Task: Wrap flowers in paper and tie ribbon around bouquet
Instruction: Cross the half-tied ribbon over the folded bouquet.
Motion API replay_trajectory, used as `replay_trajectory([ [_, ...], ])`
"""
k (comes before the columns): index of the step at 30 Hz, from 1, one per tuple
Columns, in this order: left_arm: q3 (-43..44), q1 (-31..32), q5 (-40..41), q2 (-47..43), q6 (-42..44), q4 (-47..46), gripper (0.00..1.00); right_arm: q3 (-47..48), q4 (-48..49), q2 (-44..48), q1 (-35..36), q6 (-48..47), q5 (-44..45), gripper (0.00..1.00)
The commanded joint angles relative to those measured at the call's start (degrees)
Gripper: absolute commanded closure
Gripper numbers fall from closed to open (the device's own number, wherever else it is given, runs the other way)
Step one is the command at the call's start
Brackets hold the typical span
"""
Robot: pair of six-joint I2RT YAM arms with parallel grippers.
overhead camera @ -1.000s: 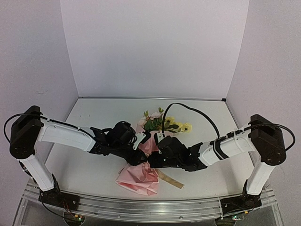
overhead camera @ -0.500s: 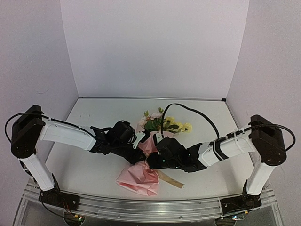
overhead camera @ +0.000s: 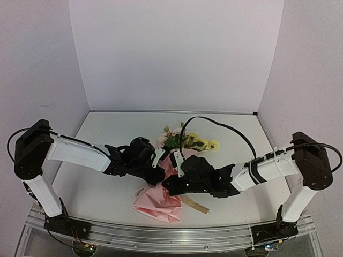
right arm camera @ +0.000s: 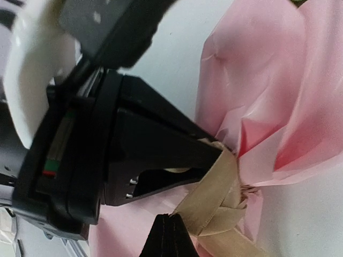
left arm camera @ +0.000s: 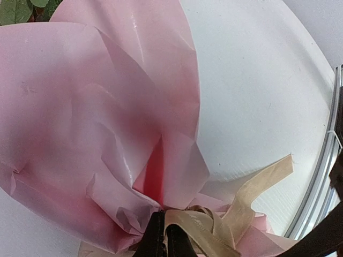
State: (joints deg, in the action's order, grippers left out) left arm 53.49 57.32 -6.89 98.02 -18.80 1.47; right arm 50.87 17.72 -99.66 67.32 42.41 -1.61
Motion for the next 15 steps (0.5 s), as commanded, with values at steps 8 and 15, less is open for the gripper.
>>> replay_trajectory([
  [8, -2.3, 0.2, 0.2, -0.1, -0.7, -5.8, 1.0, 1.2, -0.3, -5.2, 0.4, 2.0, 0.2, 0.96],
  [15, -3.4, 0.2, 0.5, -0.5, -0.5, -6.4, 1.0, 0.6, -4.4, 1.1, 0.4, 0.5, 4.1, 0.8],
])
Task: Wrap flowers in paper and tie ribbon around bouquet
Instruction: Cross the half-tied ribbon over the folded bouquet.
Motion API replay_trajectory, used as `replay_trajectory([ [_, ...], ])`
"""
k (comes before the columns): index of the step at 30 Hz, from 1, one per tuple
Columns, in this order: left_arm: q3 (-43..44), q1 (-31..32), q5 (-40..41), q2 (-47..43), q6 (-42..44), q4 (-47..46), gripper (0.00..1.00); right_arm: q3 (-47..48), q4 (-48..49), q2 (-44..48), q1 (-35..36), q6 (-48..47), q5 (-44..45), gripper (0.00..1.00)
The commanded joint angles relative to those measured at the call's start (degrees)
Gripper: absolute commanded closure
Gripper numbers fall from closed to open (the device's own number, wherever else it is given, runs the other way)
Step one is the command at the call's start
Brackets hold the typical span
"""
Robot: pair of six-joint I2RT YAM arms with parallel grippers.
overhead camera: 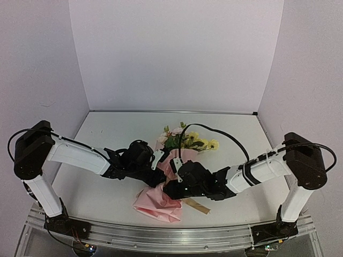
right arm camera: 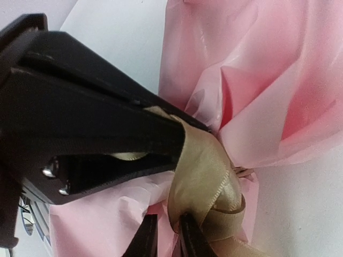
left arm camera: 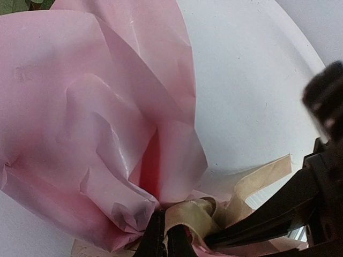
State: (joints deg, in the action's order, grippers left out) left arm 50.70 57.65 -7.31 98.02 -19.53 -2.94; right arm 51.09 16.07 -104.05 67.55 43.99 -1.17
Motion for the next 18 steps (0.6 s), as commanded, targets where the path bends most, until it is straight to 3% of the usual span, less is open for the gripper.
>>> replay_trajectory([
  [1, -0.7, -0.1, 0.9, -0.5, 0.3, -2.0, 1.0, 0.5, -3.4, 6.4, 0.2, -1.3, 4.0, 0.76],
  [11, -1.2, -0.1, 0.5, -0.5, 0.5, -2.8, 1.0, 0.6, -9.4, 13.0, -0.3, -2.0, 7.1, 0.55],
  [18, -1.2, -0.1, 0.1, -0.6, 0.9, -2.9, 1.0, -3.3, -9.4, 16.7, -4.4, 0.3, 6.4, 0.5],
])
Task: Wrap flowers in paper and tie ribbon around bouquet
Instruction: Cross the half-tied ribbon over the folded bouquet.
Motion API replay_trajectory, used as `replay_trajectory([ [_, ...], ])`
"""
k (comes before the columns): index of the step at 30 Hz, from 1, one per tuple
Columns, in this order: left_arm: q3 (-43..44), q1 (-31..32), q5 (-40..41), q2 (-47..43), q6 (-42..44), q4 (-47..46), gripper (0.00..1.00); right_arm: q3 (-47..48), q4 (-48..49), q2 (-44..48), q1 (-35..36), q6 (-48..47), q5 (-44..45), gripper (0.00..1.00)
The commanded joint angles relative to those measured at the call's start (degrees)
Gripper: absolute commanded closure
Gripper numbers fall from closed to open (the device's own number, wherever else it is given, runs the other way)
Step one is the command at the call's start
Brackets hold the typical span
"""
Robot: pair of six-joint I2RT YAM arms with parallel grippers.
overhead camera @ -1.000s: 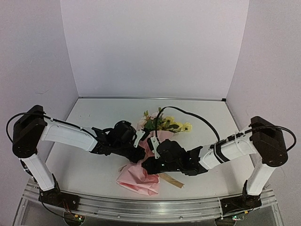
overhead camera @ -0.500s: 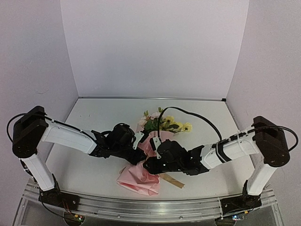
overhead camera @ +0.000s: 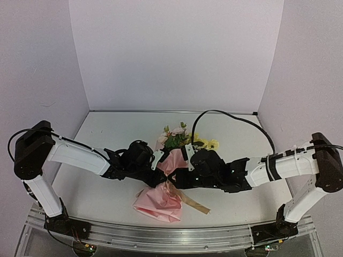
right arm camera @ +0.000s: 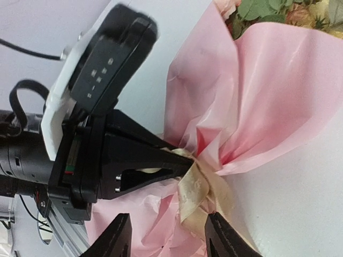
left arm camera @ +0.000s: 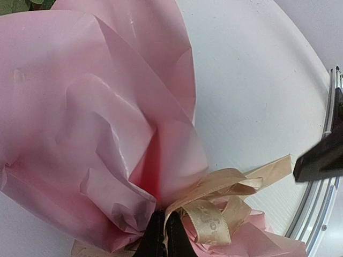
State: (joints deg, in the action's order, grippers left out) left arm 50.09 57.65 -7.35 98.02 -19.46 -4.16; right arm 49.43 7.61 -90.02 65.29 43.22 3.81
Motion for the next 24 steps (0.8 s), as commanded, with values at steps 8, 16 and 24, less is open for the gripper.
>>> replay_trajectory([
  [8, -0.6, -0.1, -0.2, -1.0, 1.2, -1.8, 1.0, -2.2, -2.1, -2.5, -6.1, 5.7, -0.8, 0.75],
  [16, -0.9, -0.1, -0.5, -1.4, 1.5, -2.3, 1.0, 1.7, 0.9, -10.2, -6.0, 4.6, -6.9, 0.83],
  [24, -1.1, -0.1, -0.8, -1.6, 1.9, -2.2, 1.0, -0.1, 5.9, -7.9, -6.0, 3.7, -8.3, 0.79],
])
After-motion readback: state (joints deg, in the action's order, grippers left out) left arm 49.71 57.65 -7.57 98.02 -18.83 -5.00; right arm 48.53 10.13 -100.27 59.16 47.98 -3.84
